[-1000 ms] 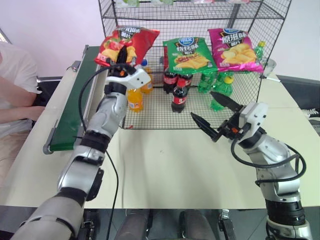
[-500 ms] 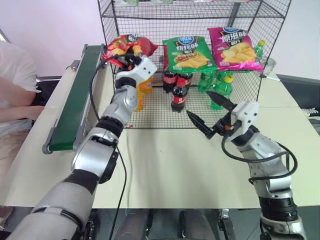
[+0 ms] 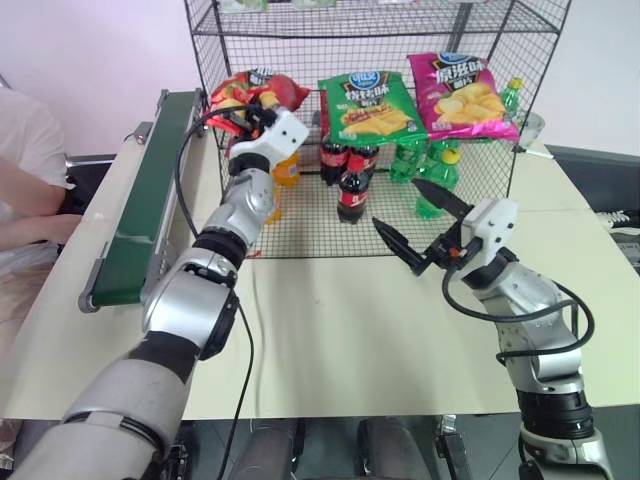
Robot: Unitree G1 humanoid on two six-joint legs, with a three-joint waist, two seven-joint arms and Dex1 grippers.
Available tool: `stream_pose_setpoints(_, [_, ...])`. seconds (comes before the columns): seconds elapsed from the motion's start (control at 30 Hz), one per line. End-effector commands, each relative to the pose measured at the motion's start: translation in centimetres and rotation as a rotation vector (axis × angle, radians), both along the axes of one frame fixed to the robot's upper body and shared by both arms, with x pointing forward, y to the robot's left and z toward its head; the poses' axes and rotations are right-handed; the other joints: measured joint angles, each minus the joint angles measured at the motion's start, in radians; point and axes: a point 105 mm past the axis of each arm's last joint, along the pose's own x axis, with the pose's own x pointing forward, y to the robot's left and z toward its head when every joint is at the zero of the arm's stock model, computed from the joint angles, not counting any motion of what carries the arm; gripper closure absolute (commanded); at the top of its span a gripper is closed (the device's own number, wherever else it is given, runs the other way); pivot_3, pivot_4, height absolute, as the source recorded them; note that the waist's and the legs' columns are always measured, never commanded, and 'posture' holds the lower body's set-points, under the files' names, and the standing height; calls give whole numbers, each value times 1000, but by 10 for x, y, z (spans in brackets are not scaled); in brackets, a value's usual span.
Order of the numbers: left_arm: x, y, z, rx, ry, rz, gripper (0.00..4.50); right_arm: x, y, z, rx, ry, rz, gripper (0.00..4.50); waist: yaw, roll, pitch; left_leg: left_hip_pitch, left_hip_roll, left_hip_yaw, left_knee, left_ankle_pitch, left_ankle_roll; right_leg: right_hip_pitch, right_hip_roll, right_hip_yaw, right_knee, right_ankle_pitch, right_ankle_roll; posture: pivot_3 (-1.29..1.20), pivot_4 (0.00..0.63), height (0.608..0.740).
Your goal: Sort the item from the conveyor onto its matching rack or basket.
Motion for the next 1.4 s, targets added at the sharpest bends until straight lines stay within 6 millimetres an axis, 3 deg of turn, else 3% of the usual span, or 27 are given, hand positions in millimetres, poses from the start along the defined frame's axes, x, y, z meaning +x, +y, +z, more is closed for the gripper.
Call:
stream_pose_setpoints(0.03, [-1,0,5,-95,-5,-68,3934,-6,5,7,4,-32,24,0,0,0,0,-1,0,0,0,0,0,-1,0,0,1,0,0,0,150,740])
stream_pose_setpoints(0.07, [-1,-3,4,-98,2,-89,3666,-6,5,6,1,-30,26,0,0,0,0,-1,0,0,0,0,0,-2,0,0,1,0,0,0,150,740])
stream_pose_setpoints(0.3, [-4,-8,1,-149,20,-157,376,-6,6,4,6,-22,32,0,1,-1,-1,-1,0,0,2,0,0,-1,0,1,2,0,0,0,150,740])
stream_pose_setpoints(0.4, [-9,-7,-6,-247,51,-238,376,-7,6,3,7,-16,38,0,0,-1,-1,-1,0,0,2,0,0,-1,0,1,2,0,0,0,150,740])
stream_pose_setpoints(0.5, [-21,-11,-10,-205,57,-297,376,-7,6,2,8,-10,39,0,0,-1,-2,-1,0,0,3,0,0,-1,0,1,3,0,0,0,150,740])
stream_pose_setpoints(0.8, [-77,9,-17,-170,71,-387,376,-9,5,-1,4,-2,49,0,-1,0,-2,-1,0,0,4,0,0,-2,0,4,4,0,0,0,150,740])
stream_pose_setpoints(0.9, [-98,18,-19,-383,157,-569,376,-9,1,-1,-3,1,47,0,-1,0,-2,-1,0,0,4,0,0,-2,0,4,3,0,-1,0,150,740])
stream_pose_setpoints(0.97, [-112,34,-16,-517,192,-634,376,-11,-10,-2,-36,7,49,0,0,0,-2,-1,0,0,4,0,0,-2,0,4,3,0,-1,0,150,740])
stream_pose_setpoints(1.1, [-139,57,-32,-528,366,-695,376,-15,-41,-8,-132,40,38,0,-1,0,-2,-1,1,0,4,0,0,-1,0,4,3,0,-1,0,150,740])
stream_pose_setpoints(1.2, [-165,98,-46,-626,463,-677,376,-16,-67,-7,-201,59,10,0,-3,1,-2,0,1,0,3,0,0,0,0,4,2,0,-1,0,150,740])
stream_pose_setpoints(1.27, [-186,130,-51,-433,470,-597,376,-20,-80,-5,-241,80,11,0,-5,1,-2,0,2,0,2,0,0,-1,0,5,2,0,-1,0,150,740])
stream_pose_setpoints(1.4, [-201,172,-63,-393,537,-492,376,-23,-97,-5,-287,110,-5,0,10,1,-2,2,3,0,0,-2,3,0,-1,4,1,0,-3,0,150,740])
